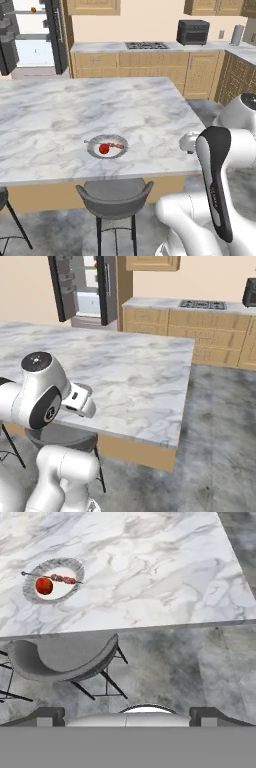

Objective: Pick up the apple and orange from the fridge and place one fruit on each plate on the dining counter.

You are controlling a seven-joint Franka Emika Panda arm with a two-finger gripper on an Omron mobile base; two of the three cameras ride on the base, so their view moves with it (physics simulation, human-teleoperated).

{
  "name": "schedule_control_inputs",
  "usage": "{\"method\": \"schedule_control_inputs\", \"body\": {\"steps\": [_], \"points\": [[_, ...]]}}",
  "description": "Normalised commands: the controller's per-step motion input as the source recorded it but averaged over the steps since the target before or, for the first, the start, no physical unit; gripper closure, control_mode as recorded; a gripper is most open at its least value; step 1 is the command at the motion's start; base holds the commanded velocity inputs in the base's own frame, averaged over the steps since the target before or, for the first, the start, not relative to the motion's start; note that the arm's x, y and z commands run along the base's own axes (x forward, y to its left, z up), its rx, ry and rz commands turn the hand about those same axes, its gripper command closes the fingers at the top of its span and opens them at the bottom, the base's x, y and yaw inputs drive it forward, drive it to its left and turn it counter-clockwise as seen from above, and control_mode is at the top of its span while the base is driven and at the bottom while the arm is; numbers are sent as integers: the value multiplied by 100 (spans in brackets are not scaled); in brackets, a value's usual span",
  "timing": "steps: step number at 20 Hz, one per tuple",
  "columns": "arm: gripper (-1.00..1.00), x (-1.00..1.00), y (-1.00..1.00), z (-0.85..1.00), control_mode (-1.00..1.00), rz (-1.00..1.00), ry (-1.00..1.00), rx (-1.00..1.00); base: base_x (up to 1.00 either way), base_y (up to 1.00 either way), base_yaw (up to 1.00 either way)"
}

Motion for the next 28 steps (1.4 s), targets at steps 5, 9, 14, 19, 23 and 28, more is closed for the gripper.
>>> {"method": "schedule_control_inputs", "body": {"steps": [5,9,14,19,23,28], "points": [[-100,0,0,0,100,0,0,0,1,-100,0],[-100,0,0,0,100,0,0,0,39,-100,0],[-100,0,0,0,100,0,0,0,87,-100,1],[-100,0,0,0,100,0,0,0,100,-100,16],[-100,0,0,0,100,0,0,0,100,-100,23],[-100,0,0,0,100,0,0,0,100,-100,24]]}}
